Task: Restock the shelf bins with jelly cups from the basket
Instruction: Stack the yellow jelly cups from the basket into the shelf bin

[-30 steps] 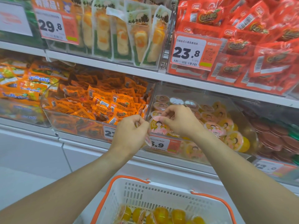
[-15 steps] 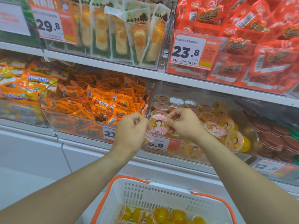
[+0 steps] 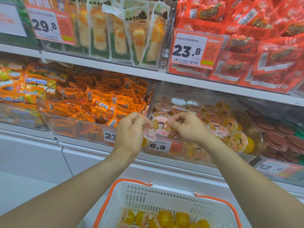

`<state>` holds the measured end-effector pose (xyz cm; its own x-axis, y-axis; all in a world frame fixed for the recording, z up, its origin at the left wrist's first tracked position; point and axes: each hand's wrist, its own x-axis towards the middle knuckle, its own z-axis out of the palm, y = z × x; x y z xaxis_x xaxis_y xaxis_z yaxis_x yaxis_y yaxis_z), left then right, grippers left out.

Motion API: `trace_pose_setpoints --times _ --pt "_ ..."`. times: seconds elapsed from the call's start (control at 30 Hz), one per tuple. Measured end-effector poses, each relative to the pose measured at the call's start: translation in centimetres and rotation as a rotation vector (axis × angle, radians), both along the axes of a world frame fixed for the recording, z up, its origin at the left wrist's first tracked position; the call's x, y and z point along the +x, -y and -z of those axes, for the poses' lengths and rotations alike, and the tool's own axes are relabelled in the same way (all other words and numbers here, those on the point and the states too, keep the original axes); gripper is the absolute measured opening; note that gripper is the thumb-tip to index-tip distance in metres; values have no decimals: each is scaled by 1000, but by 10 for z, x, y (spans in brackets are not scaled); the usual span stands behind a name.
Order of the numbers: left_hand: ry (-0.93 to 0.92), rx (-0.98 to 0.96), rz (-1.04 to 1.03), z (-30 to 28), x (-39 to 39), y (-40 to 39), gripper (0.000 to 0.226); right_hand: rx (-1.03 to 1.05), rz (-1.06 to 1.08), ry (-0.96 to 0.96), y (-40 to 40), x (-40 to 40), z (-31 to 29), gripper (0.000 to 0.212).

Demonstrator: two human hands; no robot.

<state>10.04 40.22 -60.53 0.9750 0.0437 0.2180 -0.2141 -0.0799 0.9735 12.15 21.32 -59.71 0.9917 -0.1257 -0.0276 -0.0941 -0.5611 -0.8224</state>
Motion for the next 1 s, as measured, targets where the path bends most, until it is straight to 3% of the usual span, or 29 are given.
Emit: trace_pose_setpoints --times 0.1,0.17,0.27,0.37,0.53,0.57,0.63,0.7,0.83,1.0 --pt "4 -83 40 1 -2 0 29 -128 116 203 1 -12 -3 19" --pt "30 -147 112 -2 -5 1 28 -104 132 349 -3 -27 -11 21" --pt "65 -141 232 -4 -6 2 26 245 -187 172 -15 -53 -29 17" --pt "-4 -130 405 -2 -4 5 40 367 -458 -28 -16 -66 -35 30" --pt "-65 -134 413 -1 -8 16 38 419 -384 24 5 -64 -27 36" --pt "3 -65 367 -1 -9 17 30 311 -308 98 12 -62 -28 33" --pt "271 306 243 -1 -8 15 18 -11 -114 288 28 -54 -29 25" --pt "537 667 214 2 -7 14 30 -245 31 399 41 -44 -27 15" --pt "479 1009 281 14 -8 18 51 -408 -7 398 43 -30 -13 18" --pt "478 1108 282 16 -11 20 51 -501 0 416 40 -21 -7 21"
